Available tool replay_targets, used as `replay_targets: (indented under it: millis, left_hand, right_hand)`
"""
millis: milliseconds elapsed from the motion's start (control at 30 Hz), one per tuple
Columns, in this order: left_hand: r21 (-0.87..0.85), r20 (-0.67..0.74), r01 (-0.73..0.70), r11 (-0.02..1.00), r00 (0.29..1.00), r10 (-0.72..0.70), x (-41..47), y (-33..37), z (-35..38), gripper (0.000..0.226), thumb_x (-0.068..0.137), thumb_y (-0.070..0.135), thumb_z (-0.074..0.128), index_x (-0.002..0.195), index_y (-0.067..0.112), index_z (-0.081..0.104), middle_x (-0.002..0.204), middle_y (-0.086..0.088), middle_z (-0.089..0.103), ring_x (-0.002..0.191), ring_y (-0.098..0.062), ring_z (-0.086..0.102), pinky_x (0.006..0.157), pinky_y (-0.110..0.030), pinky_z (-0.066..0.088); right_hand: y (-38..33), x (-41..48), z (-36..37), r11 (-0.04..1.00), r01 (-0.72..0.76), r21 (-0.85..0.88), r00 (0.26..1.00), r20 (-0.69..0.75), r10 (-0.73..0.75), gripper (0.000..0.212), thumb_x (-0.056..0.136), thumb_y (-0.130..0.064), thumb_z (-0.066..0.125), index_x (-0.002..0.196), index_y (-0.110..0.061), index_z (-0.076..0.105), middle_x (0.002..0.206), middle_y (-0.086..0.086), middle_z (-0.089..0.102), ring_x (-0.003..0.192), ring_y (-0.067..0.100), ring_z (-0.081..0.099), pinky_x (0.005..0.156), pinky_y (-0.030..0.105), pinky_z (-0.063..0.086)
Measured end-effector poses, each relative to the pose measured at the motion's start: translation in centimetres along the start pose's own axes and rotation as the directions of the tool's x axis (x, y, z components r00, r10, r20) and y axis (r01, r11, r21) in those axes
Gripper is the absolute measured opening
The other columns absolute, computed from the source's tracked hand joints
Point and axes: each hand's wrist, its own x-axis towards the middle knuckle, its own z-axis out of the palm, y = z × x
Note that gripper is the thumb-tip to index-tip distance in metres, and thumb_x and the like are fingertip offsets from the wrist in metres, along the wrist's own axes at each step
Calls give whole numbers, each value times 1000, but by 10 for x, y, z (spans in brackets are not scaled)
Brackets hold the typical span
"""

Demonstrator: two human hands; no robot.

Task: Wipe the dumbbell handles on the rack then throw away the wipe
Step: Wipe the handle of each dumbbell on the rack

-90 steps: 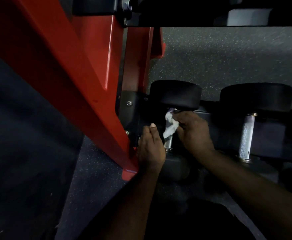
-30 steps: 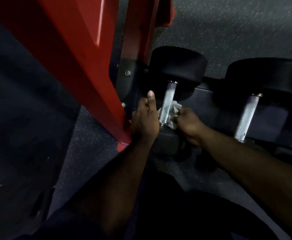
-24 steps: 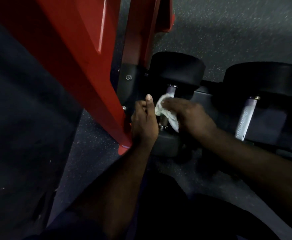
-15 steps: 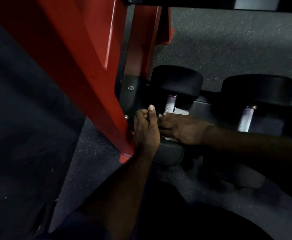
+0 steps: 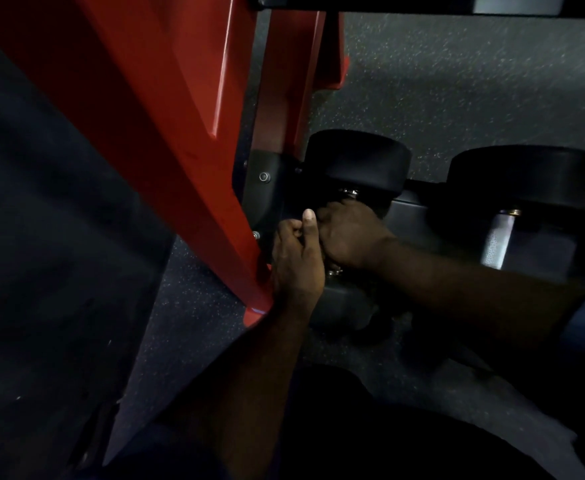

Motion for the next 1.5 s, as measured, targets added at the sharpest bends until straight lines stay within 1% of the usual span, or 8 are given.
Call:
replay_targets:
  millis: [167, 333, 533, 800, 1000, 1100, 1300, 1500]
  left_hand:
    - [9, -64, -64, 998, 996, 64, -4, 1, 0, 65, 96, 76, 27, 116, 22, 58, 120, 2, 60, 112, -19, 59, 97, -40, 47]
    - [150, -197, -272, 950, 934, 299, -12, 6, 1, 54, 103, 59, 36, 123, 14, 58, 133, -7, 56, 120, -29, 56, 95, -40, 46]
    - [360, 35, -615, 701, 760, 649, -19, 25, 19, 23, 97, 40, 61, 94, 18, 66, 99, -5, 66, 99, -32, 61, 89, -45, 47]
    - [60, 176, -748, 661, 660, 731, -55, 143, 92, 19, 96, 32, 63, 99, 13, 63, 105, -5, 61, 104, -25, 53, 88, -38, 47]
    - [154, 534, -923, 353, 378, 756, -48, 207, 140, 47, 101, 48, 54, 129, 11, 52, 127, -16, 61, 118, -37, 57, 98, -44, 49]
    - [209, 640, -870, 447, 467, 610, -36, 234, 150, 45, 101, 61, 44, 126, 26, 56, 129, -9, 67, 114, -32, 63, 92, -40, 51]
    - [332, 649, -879, 342, 476, 594, -29, 252, 173, 51, 94, 70, 43, 105, 33, 76, 110, -7, 75, 98, -32, 70, 80, -34, 53]
    - [293, 565, -887, 358, 463, 684, -24, 241, 176, 45, 96, 67, 45, 103, 35, 76, 99, -4, 76, 89, -32, 71, 78, -36, 56]
  right_hand:
    - [-13, -23, 6, 874, -60, 481, 997, 80, 24, 26, 84, -16, 60, 109, -16, 64, 95, 4, 71, 89, 23, 65, 91, 33, 47]
    - [-10, -30, -22, -64, -172, 983, 705, 169, 689, 14, 88, -4, 68, 83, -16, 63, 75, -1, 65, 66, 9, 60, 63, 27, 50]
    - [18, -97, -55, -750, 33, 661, 658, 550, 513, 8, 86, -4, 66, 93, -1, 64, 90, 20, 66, 80, 31, 64, 76, 38, 51]
    - [49, -221, -112, -546, 48, 836, 652, 388, 651, 61, 83, 24, 31, 133, 2, 58, 126, 21, 68, 117, 28, 67, 96, 32, 56]
    - [72, -258, -66, -492, 150, 858, 72, 486, 871, 26, 95, 8, 54, 107, -6, 73, 100, 13, 76, 78, 12, 71, 68, 22, 56]
    - [80, -242, -35, -434, -129, 892, -88, 425, 901, 14, 91, -6, 66, 98, -11, 77, 82, 4, 76, 63, 6, 64, 62, 25, 52]
    - [79, -192, -31, -242, -591, 770, 77, 352, 933, 29, 98, -35, 56, 95, -11, 71, 105, 16, 73, 99, 35, 67, 78, 29, 46]
    - [105, -185, -25, -444, -385, 809, 184, 539, 822, 15, 86, -12, 72, 91, 2, 73, 91, 24, 74, 84, 33, 72, 81, 52, 60]
